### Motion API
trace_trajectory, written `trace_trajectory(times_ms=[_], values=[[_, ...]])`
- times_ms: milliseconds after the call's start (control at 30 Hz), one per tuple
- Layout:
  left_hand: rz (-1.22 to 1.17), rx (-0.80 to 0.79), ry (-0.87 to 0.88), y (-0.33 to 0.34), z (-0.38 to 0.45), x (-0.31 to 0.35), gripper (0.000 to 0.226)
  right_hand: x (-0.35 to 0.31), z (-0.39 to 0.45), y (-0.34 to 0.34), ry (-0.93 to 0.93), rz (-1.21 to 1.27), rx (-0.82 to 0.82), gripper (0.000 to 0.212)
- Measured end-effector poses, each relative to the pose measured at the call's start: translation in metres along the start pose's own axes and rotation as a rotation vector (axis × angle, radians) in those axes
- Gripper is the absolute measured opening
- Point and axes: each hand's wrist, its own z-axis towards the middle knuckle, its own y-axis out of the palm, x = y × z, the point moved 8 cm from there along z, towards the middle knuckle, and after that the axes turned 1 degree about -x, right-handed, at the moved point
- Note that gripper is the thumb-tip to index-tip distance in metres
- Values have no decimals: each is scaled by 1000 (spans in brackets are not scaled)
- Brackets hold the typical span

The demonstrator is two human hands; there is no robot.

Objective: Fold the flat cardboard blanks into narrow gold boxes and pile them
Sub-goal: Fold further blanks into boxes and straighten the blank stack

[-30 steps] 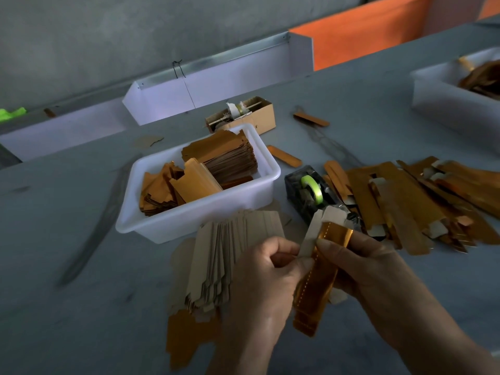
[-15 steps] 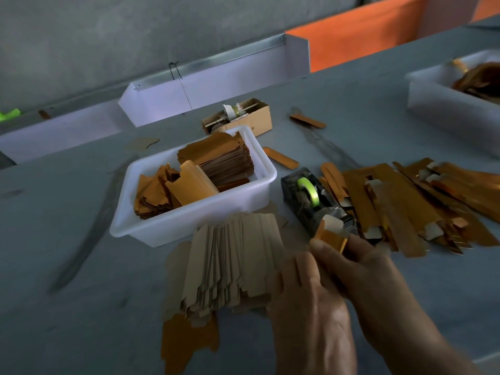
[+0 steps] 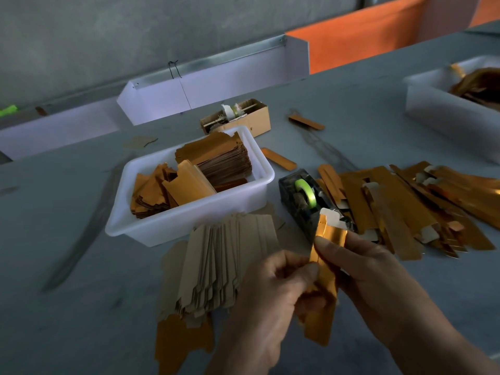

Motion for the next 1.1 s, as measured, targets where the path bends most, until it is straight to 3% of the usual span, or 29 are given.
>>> trace_trajectory(times_ms=[167,300,400,533,867,1000,1100], values=[[4,67,62,-3,3,10,10,-23,2,-5,-123,-268,61,37],[9,192,133,-20,10,15,13,-65,17,-43,-322,-594,335,13],[-7,211,103,-25,14,9,13,-59,41,-51,-216,-731,257,9],[-1,213,65,-25,19,-1,8,-43,57,-49,-115,-774,156,8],[-19,200,45,-22,23,-5,8,-40,62,-42,-150,-731,175,8],[-23,191,53,-22,23,-6,9,-38,54,-38,-151,-385,150,6],[-34,186,53,-22,23,-6,9,-45,45,-43,-254,-453,220,8]])
